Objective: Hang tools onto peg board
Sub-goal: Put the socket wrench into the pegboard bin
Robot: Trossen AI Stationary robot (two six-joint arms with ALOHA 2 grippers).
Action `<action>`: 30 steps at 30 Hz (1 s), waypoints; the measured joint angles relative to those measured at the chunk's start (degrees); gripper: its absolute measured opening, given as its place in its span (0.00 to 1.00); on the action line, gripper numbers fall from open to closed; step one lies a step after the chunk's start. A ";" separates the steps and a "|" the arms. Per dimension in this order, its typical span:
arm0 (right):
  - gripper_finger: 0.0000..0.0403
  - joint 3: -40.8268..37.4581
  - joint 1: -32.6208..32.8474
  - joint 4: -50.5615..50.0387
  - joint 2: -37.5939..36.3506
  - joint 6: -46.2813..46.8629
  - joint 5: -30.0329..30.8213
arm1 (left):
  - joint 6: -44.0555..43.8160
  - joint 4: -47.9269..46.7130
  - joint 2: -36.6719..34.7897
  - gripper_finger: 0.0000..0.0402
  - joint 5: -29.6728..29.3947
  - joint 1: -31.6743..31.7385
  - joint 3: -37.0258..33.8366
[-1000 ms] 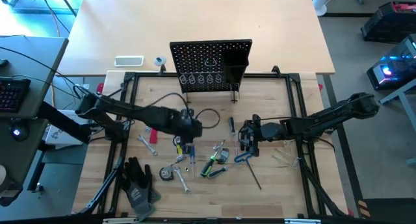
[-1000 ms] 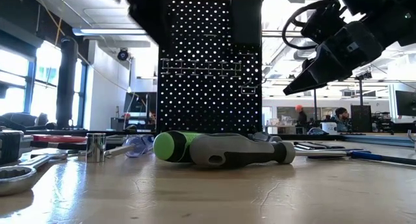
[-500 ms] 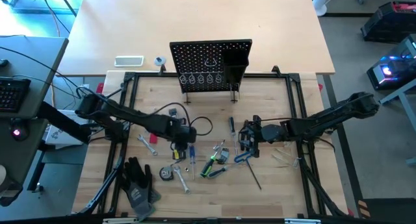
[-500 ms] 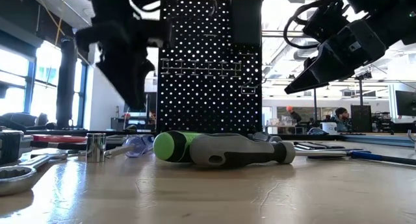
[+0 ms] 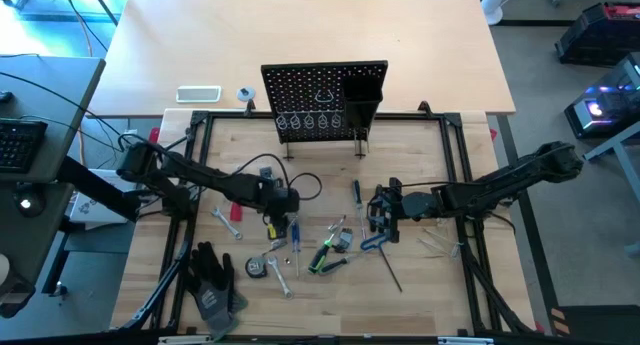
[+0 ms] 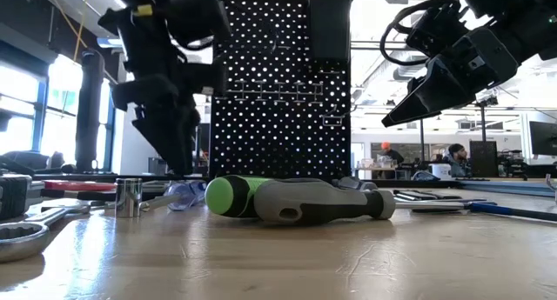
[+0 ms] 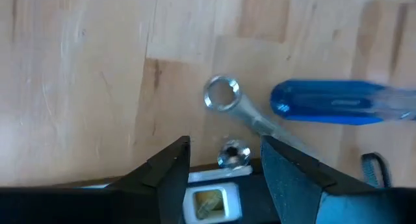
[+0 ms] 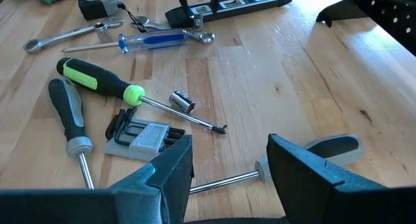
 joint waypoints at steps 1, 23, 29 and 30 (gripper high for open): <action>0.47 -0.01 0.00 0.02 0.00 0.00 0.00 | -0.09 -0.02 0.00 0.45 0.49 0.33 -0.32; 0.47 0.00 0.00 -0.54 0.00 0.96 1.03 | 0.97 5.50 2.90 0.15 2.68 1.58 -3.58; 0.47 0.00 0.00 -0.59 -0.01 0.94 1.05 | 2.77 4.60 3.07 0.13 2.34 1.58 -2.63; 0.47 0.00 0.00 -0.59 0.00 0.96 1.05 | 2.98 4.29 3.14 0.13 2.05 1.58 -2.31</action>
